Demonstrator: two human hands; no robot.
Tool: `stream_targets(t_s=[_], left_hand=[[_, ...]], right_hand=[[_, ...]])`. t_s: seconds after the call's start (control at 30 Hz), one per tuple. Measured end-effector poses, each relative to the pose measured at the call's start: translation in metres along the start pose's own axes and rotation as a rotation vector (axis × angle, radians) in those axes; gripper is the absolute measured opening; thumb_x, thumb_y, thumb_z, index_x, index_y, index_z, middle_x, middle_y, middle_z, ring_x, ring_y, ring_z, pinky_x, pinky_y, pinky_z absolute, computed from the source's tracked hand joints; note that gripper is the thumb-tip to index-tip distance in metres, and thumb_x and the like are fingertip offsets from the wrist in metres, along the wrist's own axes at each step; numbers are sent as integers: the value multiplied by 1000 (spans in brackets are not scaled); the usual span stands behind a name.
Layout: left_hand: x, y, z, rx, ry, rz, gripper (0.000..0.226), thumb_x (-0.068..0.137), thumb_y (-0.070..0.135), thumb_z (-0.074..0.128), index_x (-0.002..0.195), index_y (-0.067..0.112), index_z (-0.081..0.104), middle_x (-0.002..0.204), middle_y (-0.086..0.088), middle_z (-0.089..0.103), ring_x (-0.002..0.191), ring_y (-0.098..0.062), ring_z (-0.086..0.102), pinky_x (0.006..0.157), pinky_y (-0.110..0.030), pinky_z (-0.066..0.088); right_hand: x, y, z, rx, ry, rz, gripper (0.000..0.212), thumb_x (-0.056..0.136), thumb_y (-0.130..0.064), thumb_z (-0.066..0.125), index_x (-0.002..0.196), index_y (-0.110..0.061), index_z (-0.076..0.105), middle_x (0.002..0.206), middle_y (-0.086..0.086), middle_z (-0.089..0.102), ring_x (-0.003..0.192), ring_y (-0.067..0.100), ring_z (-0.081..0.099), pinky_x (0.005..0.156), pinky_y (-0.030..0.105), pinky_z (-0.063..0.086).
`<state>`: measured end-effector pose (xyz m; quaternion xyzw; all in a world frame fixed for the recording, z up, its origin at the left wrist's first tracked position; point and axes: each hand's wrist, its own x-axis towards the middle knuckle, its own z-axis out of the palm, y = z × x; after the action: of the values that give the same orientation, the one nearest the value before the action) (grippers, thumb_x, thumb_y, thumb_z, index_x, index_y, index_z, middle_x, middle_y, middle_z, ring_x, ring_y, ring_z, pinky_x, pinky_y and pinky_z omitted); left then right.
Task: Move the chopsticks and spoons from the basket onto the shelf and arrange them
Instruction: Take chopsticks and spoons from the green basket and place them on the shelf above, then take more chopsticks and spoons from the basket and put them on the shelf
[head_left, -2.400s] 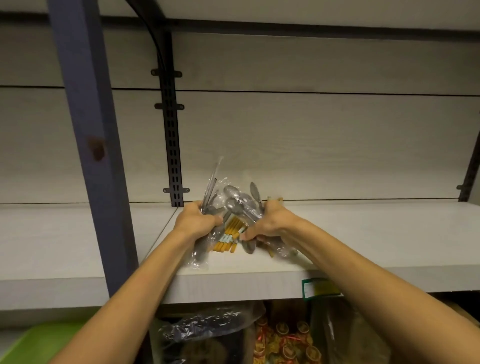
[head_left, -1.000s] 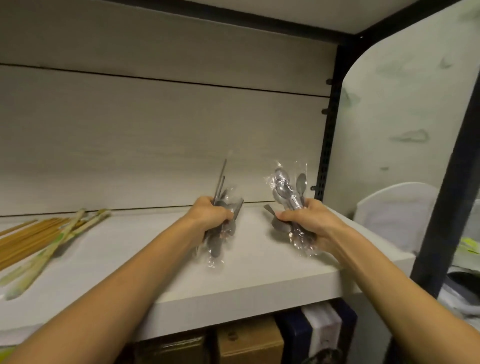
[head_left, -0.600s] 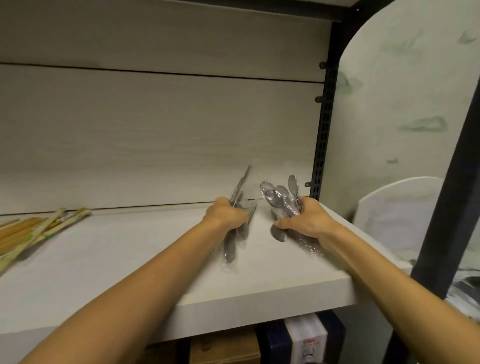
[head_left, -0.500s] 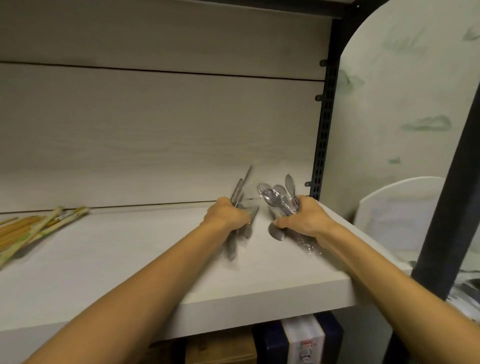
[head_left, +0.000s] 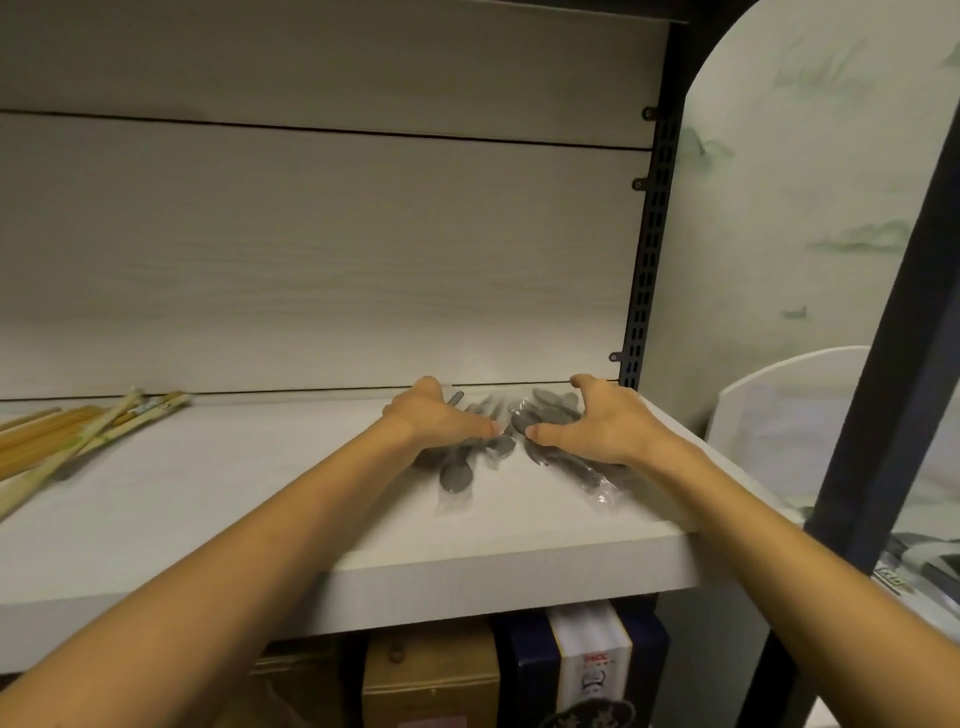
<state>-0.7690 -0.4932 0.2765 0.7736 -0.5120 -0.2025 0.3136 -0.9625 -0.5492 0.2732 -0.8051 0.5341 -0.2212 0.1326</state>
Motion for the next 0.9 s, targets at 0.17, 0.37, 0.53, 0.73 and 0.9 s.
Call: stream_targets(t_s=[0.17,0.37,0.53,0.73,0.9], left_hand=[[-12,-26,-19,125,43,165,95,71,70,63,144,16,35,144,-5,45,128,-24,45,88,-26,37],[-52,-71,-58,434,264,278,73,82,68,51,140,26,39,141,-5,47,126,-26,45,100,-40,42],[-95,-116,-101,648,504,355,59,90,56,47,139,23,41,137,-9,48,120,-29,47,95,-40,38],[-167,-192,-165,635,618,311,55,90,46,53,139,22,45,138,-10,49,123,-30,46,97,-39,39],[-253,-280,-215,653,699,218,47,90,39,56,131,16,53,131,-14,55,117,-34,51,92,-43,42]], right_hand=[[-12,-21,3,-52,123,-159,79,76,-65,59,140,-21,43,136,8,53,124,31,48,93,41,43],[-39,-76,16,-174,268,-413,69,86,-61,49,142,-23,39,140,8,48,127,30,41,102,42,34],[-68,-135,36,-331,390,-544,63,88,-58,44,140,-22,39,139,8,47,122,29,43,96,40,31],[-116,-227,74,-320,421,-643,62,90,-57,41,140,-20,38,137,9,49,118,29,46,91,40,33],[-190,-318,129,-220,411,-747,59,90,-48,48,138,-14,45,132,14,53,114,33,50,88,41,39]])
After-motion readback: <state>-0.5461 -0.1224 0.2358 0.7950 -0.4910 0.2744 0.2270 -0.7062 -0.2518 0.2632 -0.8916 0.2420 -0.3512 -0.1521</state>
